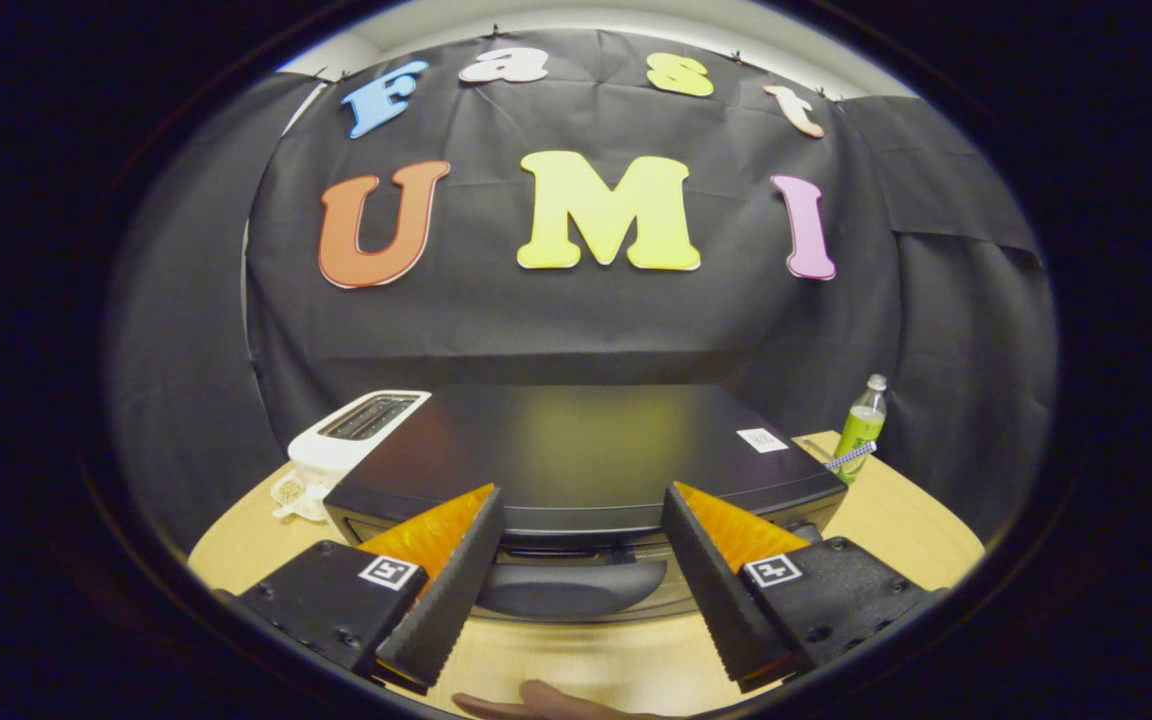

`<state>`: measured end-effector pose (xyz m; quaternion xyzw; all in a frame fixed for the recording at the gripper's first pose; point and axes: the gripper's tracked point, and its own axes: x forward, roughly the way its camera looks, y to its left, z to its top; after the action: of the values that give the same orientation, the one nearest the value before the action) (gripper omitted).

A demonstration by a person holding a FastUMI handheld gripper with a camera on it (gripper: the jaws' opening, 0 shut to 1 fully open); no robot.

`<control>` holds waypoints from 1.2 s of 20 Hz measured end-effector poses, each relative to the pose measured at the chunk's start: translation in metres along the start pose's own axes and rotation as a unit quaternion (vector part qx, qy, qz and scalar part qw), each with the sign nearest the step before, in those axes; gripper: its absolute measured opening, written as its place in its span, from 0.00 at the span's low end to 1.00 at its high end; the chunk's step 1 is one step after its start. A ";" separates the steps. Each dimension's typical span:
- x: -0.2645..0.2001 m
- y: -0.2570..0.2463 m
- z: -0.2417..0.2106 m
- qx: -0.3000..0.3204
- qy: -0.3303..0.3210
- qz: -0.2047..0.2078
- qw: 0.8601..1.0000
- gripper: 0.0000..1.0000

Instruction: Open the toaster oven, put the food inside, and close the toaster oven door.

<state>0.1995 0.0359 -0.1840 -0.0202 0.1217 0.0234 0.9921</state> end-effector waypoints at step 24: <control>-0.077 -0.006 -0.086 -0.018 0.057 0.020 0.998 1.00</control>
<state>0.1044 0.0230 -0.2482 -0.0371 0.1779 0.0442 0.9824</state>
